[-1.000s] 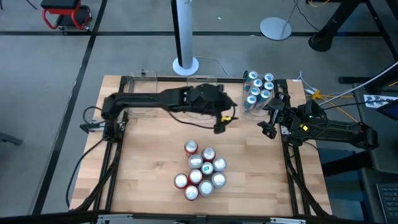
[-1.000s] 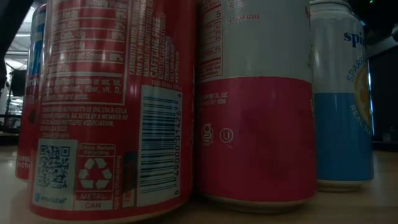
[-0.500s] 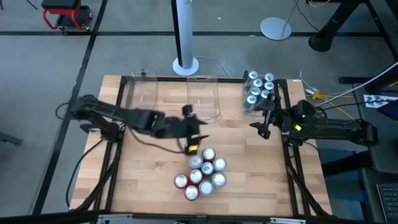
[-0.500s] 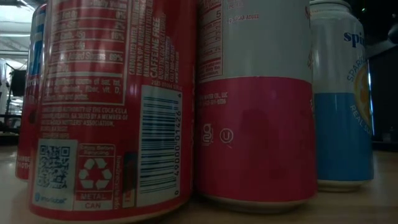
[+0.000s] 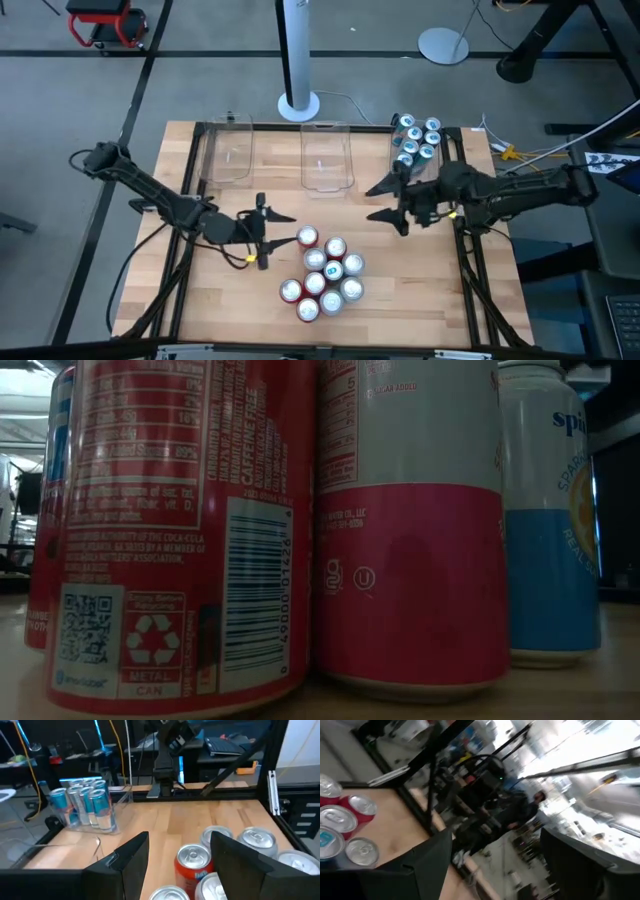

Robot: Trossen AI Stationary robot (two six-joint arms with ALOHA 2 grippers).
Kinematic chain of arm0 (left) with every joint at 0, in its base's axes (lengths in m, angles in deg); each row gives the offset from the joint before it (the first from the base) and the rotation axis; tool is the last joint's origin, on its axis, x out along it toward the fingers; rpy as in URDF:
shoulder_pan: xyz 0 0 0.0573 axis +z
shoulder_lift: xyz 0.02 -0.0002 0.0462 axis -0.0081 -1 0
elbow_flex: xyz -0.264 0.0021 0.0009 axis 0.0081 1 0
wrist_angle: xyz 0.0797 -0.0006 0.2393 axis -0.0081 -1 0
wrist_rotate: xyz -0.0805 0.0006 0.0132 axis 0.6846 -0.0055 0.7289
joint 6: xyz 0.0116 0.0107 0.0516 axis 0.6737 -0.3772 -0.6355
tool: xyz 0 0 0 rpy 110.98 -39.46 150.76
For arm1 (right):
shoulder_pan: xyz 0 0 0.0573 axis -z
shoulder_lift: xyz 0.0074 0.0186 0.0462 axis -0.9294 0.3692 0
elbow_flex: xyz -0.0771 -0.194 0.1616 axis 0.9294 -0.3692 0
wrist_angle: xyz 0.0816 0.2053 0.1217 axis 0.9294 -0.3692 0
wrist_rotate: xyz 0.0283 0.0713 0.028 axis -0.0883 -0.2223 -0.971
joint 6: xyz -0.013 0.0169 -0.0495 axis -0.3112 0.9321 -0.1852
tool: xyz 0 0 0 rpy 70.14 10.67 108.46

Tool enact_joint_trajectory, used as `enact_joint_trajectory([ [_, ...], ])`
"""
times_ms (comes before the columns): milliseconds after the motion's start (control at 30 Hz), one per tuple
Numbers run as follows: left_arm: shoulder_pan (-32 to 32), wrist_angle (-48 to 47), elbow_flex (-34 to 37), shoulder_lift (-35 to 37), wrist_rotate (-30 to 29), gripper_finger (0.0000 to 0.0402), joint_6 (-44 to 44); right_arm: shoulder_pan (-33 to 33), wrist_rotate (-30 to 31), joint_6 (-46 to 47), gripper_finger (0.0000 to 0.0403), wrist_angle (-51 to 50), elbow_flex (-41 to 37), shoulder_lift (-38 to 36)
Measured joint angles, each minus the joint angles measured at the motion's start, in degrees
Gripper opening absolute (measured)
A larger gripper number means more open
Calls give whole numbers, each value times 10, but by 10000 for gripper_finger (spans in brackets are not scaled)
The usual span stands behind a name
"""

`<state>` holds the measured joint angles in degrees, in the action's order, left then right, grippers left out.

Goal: Sort soda cans
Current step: Put the blue soda can into the top right transparent bin

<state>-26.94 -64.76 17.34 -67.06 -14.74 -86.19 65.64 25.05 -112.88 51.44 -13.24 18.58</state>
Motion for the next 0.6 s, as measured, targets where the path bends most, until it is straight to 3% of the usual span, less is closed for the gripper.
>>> enact_joint_trajectory([
  [300, -36, 61, 51, 59, 0, 202, -102, -69, 102, -28, 303, -230, 216, 123],
  [600, -57, 153, 118, 115, 1, 202, -163, -115, 101, -31, 303, -257, 329, 219],
])
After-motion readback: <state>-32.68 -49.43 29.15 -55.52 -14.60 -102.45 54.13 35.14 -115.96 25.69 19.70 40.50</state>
